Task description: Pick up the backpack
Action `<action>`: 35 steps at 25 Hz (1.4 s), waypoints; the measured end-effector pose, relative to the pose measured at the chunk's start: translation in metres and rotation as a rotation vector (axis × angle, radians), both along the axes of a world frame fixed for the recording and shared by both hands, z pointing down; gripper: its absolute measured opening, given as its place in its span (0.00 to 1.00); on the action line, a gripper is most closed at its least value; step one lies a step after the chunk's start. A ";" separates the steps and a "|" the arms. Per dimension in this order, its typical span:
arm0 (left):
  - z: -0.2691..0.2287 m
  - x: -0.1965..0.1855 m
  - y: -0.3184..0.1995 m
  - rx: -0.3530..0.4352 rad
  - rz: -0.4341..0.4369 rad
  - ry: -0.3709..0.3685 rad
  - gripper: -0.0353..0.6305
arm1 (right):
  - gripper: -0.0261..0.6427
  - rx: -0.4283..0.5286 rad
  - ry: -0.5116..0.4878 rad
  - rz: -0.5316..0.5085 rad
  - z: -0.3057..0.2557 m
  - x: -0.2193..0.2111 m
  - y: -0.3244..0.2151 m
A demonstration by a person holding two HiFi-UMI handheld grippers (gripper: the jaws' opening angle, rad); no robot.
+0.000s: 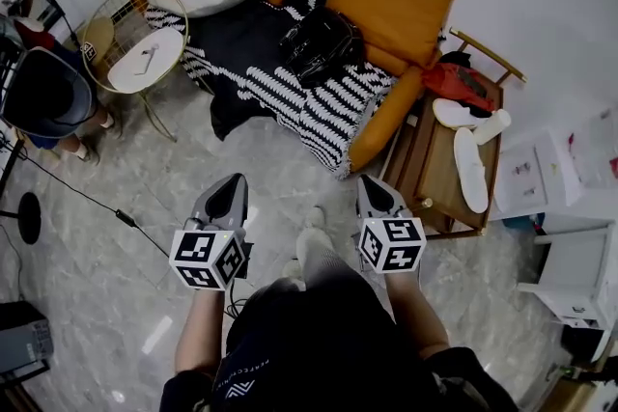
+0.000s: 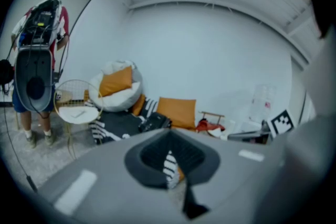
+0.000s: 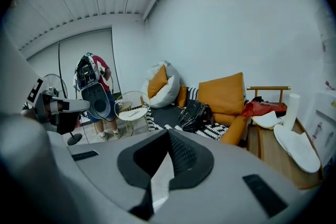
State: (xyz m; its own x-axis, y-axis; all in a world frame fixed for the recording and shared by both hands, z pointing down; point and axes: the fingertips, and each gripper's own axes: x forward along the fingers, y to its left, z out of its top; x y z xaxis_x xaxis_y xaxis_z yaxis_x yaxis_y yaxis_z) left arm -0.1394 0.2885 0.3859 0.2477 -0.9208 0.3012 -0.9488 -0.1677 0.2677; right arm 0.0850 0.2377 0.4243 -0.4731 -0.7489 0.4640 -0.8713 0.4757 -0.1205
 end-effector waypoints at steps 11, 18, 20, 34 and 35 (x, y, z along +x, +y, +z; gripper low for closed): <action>0.015 0.001 -0.108 -0.006 0.008 0.025 0.07 | 0.03 -0.007 -0.008 -0.021 0.012 -0.008 -0.129; 0.023 0.017 -0.177 -0.059 0.034 -0.004 0.07 | 0.03 -0.042 -0.015 -0.053 0.018 -0.009 -0.190; 0.026 0.017 -0.192 -0.069 0.035 -0.008 0.07 | 0.03 -0.052 -0.019 -0.058 0.022 -0.009 -0.203; 0.048 0.039 -0.256 -0.126 0.097 -0.018 0.07 | 0.05 -0.117 -0.064 -0.074 0.046 -0.010 -0.261; 0.049 0.040 -0.258 -0.128 0.102 -0.017 0.07 | 0.05 -0.118 -0.066 -0.070 0.047 -0.009 -0.264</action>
